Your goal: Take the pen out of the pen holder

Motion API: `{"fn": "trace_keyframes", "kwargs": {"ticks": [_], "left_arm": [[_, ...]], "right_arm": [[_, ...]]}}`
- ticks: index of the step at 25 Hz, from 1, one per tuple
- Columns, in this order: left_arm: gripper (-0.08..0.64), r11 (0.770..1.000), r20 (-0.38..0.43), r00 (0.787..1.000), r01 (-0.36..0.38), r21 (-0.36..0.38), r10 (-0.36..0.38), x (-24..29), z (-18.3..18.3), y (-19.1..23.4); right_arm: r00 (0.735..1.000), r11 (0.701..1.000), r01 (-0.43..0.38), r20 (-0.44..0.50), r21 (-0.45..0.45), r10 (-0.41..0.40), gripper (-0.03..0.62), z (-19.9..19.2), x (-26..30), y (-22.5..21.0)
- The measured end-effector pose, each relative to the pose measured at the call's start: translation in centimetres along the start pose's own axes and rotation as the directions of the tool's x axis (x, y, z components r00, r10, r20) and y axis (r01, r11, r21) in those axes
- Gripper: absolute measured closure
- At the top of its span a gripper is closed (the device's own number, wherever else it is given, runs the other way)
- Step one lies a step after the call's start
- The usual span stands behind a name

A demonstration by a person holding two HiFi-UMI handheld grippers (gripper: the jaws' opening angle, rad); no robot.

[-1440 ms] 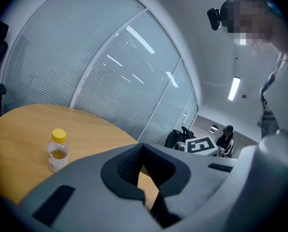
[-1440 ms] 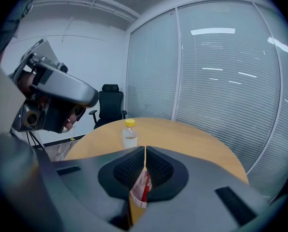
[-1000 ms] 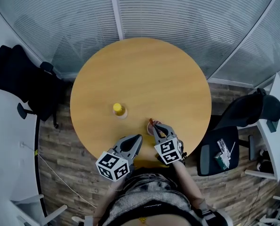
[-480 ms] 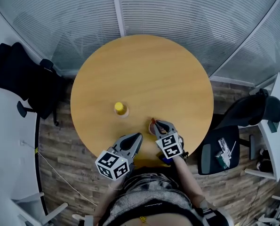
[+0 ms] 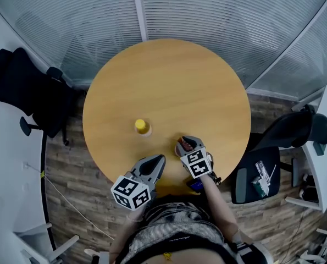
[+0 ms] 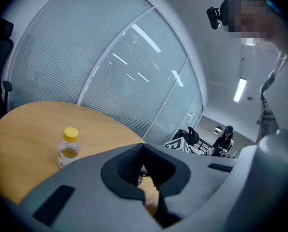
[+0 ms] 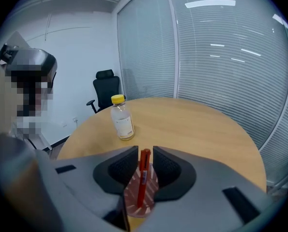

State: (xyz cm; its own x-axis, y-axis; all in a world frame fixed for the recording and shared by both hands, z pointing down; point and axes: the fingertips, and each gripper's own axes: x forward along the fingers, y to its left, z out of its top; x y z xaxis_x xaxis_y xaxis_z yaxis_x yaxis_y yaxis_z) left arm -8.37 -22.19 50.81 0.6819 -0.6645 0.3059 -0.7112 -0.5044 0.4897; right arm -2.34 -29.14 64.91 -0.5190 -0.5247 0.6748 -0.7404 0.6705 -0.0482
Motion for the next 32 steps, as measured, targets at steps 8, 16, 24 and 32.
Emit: {"fn": "trace_keyframes", "kwargs": {"ticks": [8, 16, 24, 32], "left_arm": [[0.557, 1.0, -0.003, 1.0, -0.014, 0.006, 0.014, 0.0, -0.2, 0.5], [0.557, 1.0, -0.007, 1.0, -0.003, 0.006, 0.003, 0.2, -0.3, 0.2], [0.557, 1.0, -0.011, 1.0, 0.012, 0.012, -0.012, 0.3, -0.4, -0.4], [0.557, 1.0, -0.014, 1.0, 0.023, 0.017, -0.023, 0.3, -0.7, -1.4]], "right_arm": [[0.998, 0.997, 0.039, -0.049, -0.061, -0.042, 0.483, -0.6, 1.3, -0.2], [0.998, 0.997, 0.061, -0.011, -0.053, -0.062, 0.515, -0.5, 1.0, -0.3], [0.998, 0.998, 0.054, 0.03, -0.04, -0.053, 0.518, -0.4, 0.3, -0.5], [0.996, 0.999, 0.04, 0.081, -0.016, -0.039, 0.518, -0.3, -1.0, -0.4]]}}
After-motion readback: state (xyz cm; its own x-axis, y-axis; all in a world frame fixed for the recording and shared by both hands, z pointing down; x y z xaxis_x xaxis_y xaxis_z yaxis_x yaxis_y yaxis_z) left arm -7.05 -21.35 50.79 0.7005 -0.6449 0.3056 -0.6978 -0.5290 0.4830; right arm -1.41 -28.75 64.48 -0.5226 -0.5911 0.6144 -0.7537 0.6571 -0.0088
